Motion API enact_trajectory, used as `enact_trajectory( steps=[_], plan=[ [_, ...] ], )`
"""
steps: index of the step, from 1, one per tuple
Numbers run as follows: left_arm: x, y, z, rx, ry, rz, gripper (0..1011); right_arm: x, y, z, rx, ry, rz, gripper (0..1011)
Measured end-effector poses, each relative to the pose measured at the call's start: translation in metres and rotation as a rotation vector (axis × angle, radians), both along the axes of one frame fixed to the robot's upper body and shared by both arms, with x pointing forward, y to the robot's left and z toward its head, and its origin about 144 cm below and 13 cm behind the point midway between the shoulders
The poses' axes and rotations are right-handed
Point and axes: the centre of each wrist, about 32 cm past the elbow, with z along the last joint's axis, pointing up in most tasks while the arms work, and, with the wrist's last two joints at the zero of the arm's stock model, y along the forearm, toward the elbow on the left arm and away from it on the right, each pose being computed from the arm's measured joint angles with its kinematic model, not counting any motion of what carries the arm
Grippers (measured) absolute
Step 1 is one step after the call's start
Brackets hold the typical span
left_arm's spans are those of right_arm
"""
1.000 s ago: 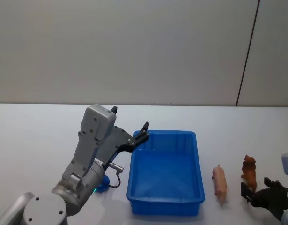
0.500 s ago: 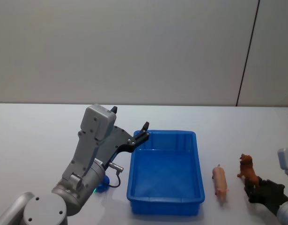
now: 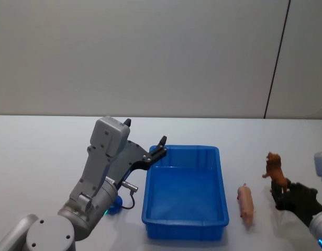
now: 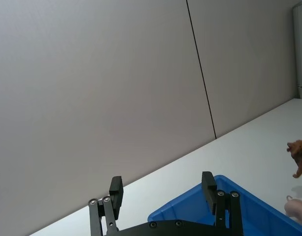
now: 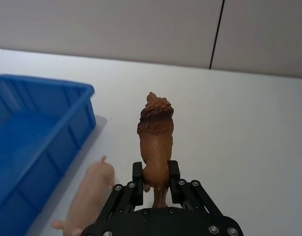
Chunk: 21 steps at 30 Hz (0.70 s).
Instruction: Pick up the two dolls from the table and place them into the box.
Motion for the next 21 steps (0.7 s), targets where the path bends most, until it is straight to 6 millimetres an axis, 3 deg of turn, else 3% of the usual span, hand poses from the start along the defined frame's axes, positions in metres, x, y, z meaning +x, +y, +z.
enact_trajectory(
  steps=[10, 21],
  plan=[
    [0.000, 0.000, 0.000, 0.000, 0.000, 0.000, 1003, 0.000, 0.009, 0.029, 0.010, -0.107, 0.078, 283],
    [0.000, 0.000, 0.000, 0.000, 0.000, 0.000, 1003, -0.003, 0.035, 0.060, 0.001, -0.172, 0.243, 283]
  ],
)
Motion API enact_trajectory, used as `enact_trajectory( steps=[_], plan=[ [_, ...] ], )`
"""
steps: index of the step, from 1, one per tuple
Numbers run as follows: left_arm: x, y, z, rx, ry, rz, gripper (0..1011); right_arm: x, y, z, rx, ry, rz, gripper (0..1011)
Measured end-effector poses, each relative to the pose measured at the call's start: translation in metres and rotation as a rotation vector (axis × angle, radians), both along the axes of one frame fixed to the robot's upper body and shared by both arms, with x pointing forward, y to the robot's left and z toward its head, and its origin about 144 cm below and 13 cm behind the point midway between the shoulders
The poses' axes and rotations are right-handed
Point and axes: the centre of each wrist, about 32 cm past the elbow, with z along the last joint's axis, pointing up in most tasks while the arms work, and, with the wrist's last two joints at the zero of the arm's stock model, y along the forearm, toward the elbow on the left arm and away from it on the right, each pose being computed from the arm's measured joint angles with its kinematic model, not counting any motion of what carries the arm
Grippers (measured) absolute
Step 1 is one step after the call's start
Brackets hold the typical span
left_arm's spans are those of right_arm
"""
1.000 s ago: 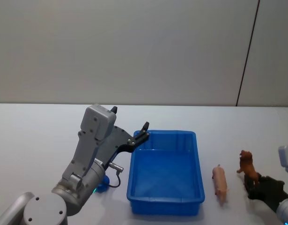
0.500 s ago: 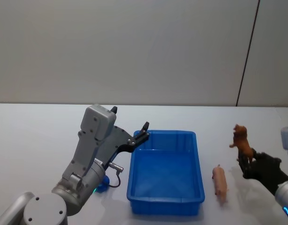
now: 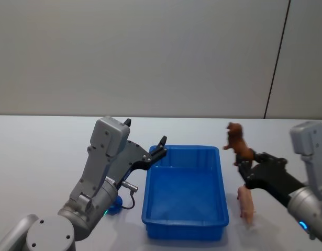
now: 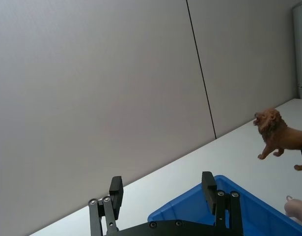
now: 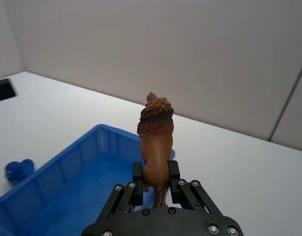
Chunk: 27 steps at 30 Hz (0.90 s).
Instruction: Pick up the two dolls from the table and place them into the box.
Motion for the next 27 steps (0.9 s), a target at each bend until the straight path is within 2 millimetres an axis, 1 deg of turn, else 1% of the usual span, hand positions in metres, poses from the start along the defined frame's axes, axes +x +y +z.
enact_trajectory(
  steps=[6, 7, 8, 11, 13, 16, 17, 19, 20, 21, 23, 25, 26, 27],
  plan=[
    [0.000, 0.000, 0.000, 0.000, 0.000, 0.000, 1003, -0.003, 0.017, 0.004, -0.029, 0.009, 0.075, 283],
    [0.000, 0.000, 0.000, 0.000, 0.000, 0.000, 1003, -0.004, 0.023, 0.004, -0.037, 0.020, 0.097, 283],
    [0.000, 0.000, 0.000, 0.000, 0.000, 0.000, 1003, -0.004, 0.023, 0.004, -0.037, 0.020, 0.097, 282],
    [0.000, 0.000, 0.000, 0.000, 0.000, 0.000, 1003, -0.006, 0.035, 0.002, -0.063, 0.040, 0.138, 283],
    [0.000, 0.000, 0.000, 0.000, 0.000, 0.000, 1003, -0.008, 0.040, 0.000, -0.072, 0.048, 0.150, 286],
    [0.000, 0.000, 0.000, 0.000, 0.000, 0.000, 1003, -0.011, 0.049, -0.004, -0.090, 0.069, 0.173, 366],
    [0.000, 0.000, 0.000, 0.000, 0.000, 0.000, 1003, -0.011, 0.049, -0.004, -0.090, 0.069, 0.173, 386],
    [0.000, 0.000, 0.000, 0.000, 0.000, 0.000, 1003, -0.013, 0.054, -0.007, -0.097, 0.078, 0.182, 490],
    [0.000, 0.000, 0.000, 0.000, 0.000, 0.000, 1003, -0.014, 0.056, -0.008, -0.100, 0.082, 0.186, 490],
    [0.000, 0.000, 0.000, 0.000, 0.000, 0.000, 1003, -0.015, 0.057, -0.009, -0.101, 0.084, 0.188, 546],
    [0.000, 0.000, 0.000, 0.000, 0.000, 0.000, 1003, -0.016, 0.058, -0.011, -0.104, 0.086, 0.190, 589],
    [0.000, 0.000, 0.000, 0.000, 0.000, 0.000, 1003, -0.018, 0.060, -0.013, -0.105, 0.086, 0.189, 662],
    [0.000, 0.000, 0.000, 0.000, 0.000, 0.000, 1003, -0.018, 0.060, -0.013, -0.105, 0.087, 0.189, 662],
    [0.000, 0.000, 0.000, 0.000, 0.000, 0.000, 1003, -0.019, 0.060, -0.014, -0.106, 0.085, 0.187, 731]
  ],
)
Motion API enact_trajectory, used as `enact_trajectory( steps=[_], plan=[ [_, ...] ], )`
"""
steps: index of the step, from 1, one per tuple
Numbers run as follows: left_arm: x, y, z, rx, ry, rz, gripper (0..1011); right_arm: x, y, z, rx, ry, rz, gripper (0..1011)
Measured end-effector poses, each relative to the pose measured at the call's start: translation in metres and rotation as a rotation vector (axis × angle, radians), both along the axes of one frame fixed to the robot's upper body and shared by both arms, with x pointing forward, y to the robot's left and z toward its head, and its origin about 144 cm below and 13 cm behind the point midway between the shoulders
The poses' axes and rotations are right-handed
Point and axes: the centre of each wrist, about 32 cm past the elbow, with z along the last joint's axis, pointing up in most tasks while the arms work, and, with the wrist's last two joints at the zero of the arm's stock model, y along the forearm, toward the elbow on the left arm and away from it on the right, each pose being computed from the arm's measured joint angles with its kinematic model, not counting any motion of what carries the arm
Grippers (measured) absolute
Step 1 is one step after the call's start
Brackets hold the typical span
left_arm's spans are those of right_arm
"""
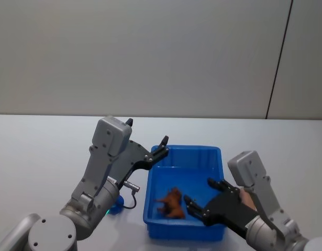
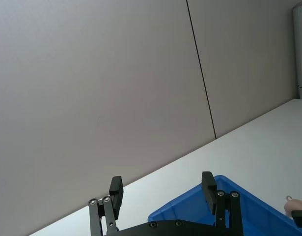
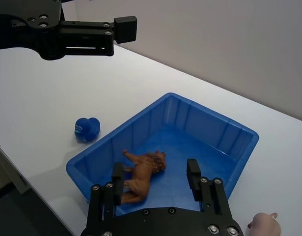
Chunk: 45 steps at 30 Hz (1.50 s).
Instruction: Pick up the two dolls from the table and place them into the box.
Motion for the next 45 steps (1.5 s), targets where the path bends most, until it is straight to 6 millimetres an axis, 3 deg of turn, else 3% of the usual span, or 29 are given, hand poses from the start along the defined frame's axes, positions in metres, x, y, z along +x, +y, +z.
enact_trajectory(
  steps=[10, 27, 45],
  plan=[
    [0.000, 0.000, 0.000, 0.000, 0.000, 0.000, 1003, -0.011, -0.009, -0.006, 0.012, -0.030, -0.056, 999],
    [0.000, 0.000, 0.000, 0.000, 0.000, 0.000, 1003, -0.016, -0.046, -0.020, 0.000, -0.010, -0.221, 1001],
    [0.000, 0.000, 0.000, 0.000, 0.000, 0.000, 1003, 0.002, -0.060, -0.043, -0.048, 0.052, -0.299, 1001]
  ],
)
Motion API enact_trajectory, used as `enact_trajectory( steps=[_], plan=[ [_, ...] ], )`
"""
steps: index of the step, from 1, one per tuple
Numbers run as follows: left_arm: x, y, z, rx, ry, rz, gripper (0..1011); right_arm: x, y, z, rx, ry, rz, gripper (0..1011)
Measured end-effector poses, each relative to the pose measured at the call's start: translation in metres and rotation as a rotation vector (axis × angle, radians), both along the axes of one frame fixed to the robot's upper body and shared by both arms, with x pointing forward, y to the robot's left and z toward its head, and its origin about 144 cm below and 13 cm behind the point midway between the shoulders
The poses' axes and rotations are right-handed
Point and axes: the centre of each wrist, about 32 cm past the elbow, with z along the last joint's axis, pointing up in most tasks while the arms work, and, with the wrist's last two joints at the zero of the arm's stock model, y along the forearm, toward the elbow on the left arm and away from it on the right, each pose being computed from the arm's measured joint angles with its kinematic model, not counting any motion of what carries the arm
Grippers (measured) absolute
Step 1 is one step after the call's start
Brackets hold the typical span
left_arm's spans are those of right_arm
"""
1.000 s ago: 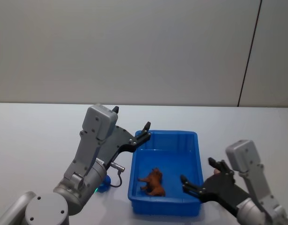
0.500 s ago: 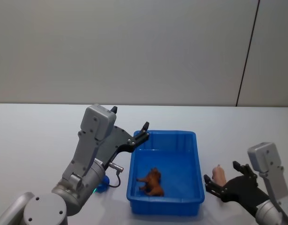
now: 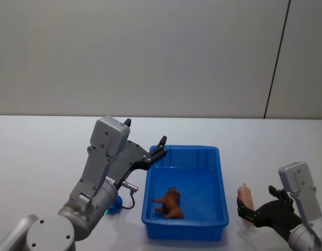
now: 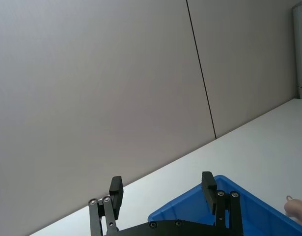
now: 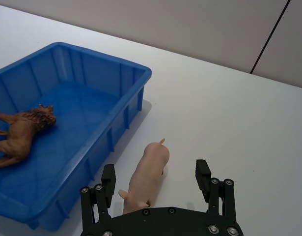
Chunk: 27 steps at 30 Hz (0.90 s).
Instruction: Pick up the two dolls from the table and place them into the box.
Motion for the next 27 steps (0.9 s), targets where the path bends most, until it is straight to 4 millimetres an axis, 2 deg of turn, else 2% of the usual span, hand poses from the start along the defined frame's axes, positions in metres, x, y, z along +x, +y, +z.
enact_trajectory(
  steps=[17, 22, 27],
  plan=[
    [0.000, 0.000, 0.000, 0.000, 0.000, 0.000, 1003, 0.015, 0.003, -0.013, 0.009, 0.063, -0.002, 996],
    [0.000, 0.000, 0.000, 0.000, 0.000, 0.000, 1003, 0.018, 0.003, -0.015, 0.010, 0.084, -0.001, 901],
    [0.000, 0.000, 0.000, 0.000, 0.000, 0.000, 1003, 0.020, 0.004, -0.018, 0.015, 0.112, -0.005, 728]
  ],
)
